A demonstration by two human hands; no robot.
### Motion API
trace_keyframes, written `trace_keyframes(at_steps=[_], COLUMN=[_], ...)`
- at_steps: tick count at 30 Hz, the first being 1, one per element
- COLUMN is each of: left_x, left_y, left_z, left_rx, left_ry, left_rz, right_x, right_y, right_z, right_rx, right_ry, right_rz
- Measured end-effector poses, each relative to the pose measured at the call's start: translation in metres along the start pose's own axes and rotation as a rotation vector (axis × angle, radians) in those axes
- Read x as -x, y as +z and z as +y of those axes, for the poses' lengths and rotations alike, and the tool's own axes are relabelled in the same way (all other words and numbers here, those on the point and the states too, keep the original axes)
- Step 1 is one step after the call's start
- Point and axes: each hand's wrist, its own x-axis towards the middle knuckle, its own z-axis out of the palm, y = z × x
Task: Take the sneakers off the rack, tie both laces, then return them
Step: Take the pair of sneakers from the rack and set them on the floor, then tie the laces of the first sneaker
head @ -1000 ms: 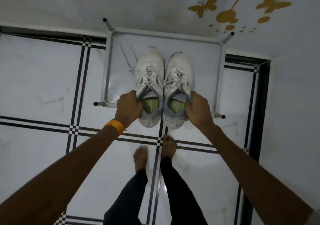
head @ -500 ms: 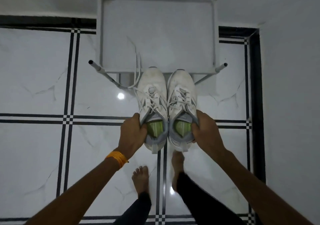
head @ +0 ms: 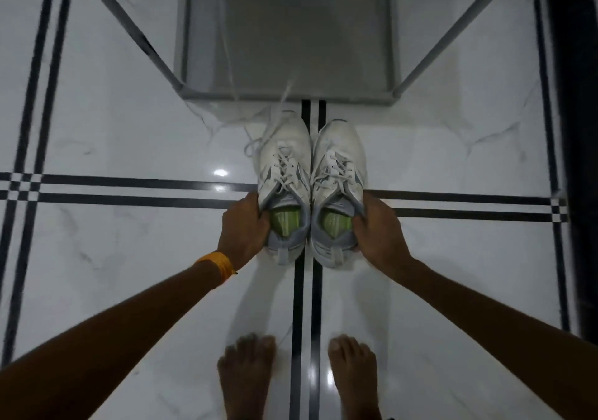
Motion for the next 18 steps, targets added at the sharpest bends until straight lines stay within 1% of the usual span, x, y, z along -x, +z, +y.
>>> trace_keyframes(at_steps=[4,6,8,9,10,11,12,13,14,15,16,18], left_x=[-0.007,-0.005,-0.005,-0.006,-0.007,-0.008,-0.008,-0.011,-0.013,-0.015,-0.018,-0.026], left_y=[0.050,0.063,0.062,0.059,0.053,0.048,0.042,0.039,0.037,0.036,0.036,0.036], left_z=[-0.036,-0.046,-0.051,-0.053,-0.054,-0.057,-0.056,-0.053,-0.048,-0.043,-0.037,-0.028], left_rx=[0.023,0.056,0.058,0.047,0.042,0.068,0.151,0.271,0.403,0.509,0.573,0.647], left_ry=[0.045,0.077,0.100,0.105,0.100,0.084,0.057,0.012,-0.046,-0.090,-0.129,-0.200], left_rz=[0.074,0.105,0.073,0.048,0.046,0.071,0.105,0.121,0.118,0.116,0.107,0.078], right_x=[-0.012,-0.010,-0.007,-0.005,-0.003,-0.001,0.001,-0.001,-0.004,-0.011,-0.019,-0.039], right_y=[0.038,0.046,0.047,0.043,0.037,0.030,0.022,0.015,0.013,0.015,0.021,0.042], right_z=[0.048,0.064,0.069,0.066,0.061,0.052,0.041,0.028,0.014,0.002,-0.010,-0.025], right_rx=[-0.007,-0.028,-0.002,0.082,0.171,0.222,0.216,0.165,0.083,0.013,-0.023,0.017], right_ry=[-0.037,-0.035,-0.034,-0.037,-0.036,-0.056,-0.108,-0.175,-0.233,-0.269,-0.273,-0.268], right_rz=[-0.024,-0.032,-0.031,-0.010,0.047,0.151,0.271,0.353,0.368,0.331,0.253,0.099])
